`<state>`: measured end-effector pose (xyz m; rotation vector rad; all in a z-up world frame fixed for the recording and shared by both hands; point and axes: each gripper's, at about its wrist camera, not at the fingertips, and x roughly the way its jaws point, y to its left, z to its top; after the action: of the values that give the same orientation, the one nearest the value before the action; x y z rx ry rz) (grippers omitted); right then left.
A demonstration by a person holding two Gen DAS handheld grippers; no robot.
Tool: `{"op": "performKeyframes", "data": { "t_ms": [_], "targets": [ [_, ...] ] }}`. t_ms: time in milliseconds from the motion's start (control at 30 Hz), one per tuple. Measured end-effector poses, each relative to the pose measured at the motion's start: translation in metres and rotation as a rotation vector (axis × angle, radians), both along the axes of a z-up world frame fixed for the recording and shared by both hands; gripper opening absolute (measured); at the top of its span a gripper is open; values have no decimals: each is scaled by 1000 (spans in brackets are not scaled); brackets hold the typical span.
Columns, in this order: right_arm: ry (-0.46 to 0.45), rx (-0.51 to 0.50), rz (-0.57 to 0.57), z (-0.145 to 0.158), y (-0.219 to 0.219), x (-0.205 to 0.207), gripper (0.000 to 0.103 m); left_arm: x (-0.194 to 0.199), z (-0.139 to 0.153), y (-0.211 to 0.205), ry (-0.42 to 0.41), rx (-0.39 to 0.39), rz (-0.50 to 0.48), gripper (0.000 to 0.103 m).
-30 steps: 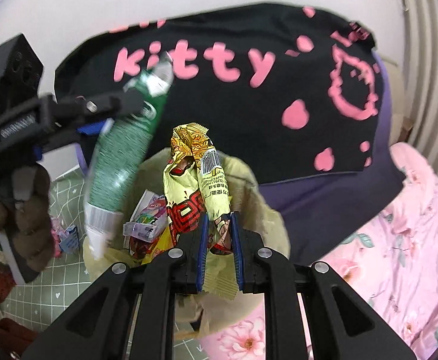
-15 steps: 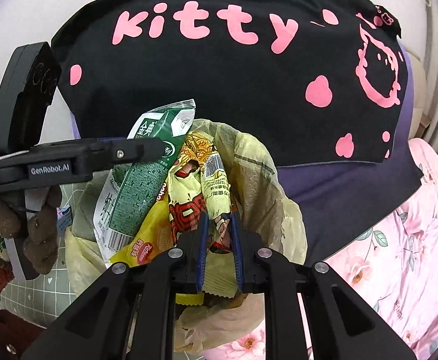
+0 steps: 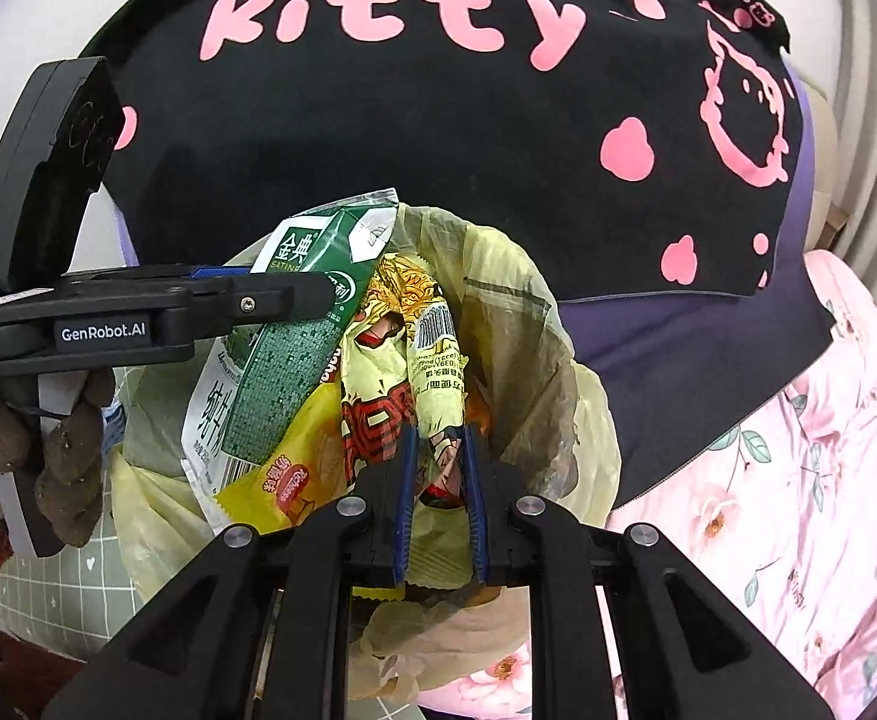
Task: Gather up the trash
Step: 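Open both grippers to drop the carton and wrapper into the bin, then move both grippers back to the remaining items on the table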
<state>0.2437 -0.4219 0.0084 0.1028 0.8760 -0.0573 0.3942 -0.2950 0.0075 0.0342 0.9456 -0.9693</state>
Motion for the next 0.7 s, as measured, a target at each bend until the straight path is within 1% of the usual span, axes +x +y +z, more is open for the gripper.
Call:
{"op": "performKeyframes", "data": {
  "t_ms": [100, 133, 167, 267, 300, 367, 433, 500, 533, 600, 633, 700],
  "targets": [
    [-11, 7, -23, 1, -3, 0, 16, 5, 2, 2, 47, -19, -6, 50],
    [-14, 7, -30, 2, -4, -1, 16, 6, 6, 5, 61, -38, -4, 50],
    [-17, 9, -35, 2, -5, -1, 17, 6, 8, 8, 63, -46, -1, 50],
    [-26, 5, -51, 4, -5, -5, 26, 3, 18, 18, 61, -72, 7, 55],
    [-33, -11, -61, 6, -3, -7, 33, 2, 22, 24, 57, -84, 17, 55],
    [-49, -25, -63, 9, 0, -11, 34, -3, 31, 38, 32, -104, 49, 55],
    [-70, -42, -68, 14, 5, -17, 34, -8, 41, 58, -14, -125, 104, 55],
    [-103, -47, -73, 20, 11, -25, 35, -12, 46, 79, -53, -127, 155, 55],
    [-119, -39, -65, 24, 15, -28, 35, -15, 48, 98, -85, -120, 207, 55],
    [-150, -34, -46, 30, 24, -31, 35, -21, 47, 123, -116, -109, 270, 55],
    [-162, -36, -35, 33, 29, -32, 35, -26, 42, 144, -136, -99, 323, 55],
    [-191, -43, 3, 38, 46, -31, 35, -32, 32, 169, -154, -80, 379, 55]
  ]
}}
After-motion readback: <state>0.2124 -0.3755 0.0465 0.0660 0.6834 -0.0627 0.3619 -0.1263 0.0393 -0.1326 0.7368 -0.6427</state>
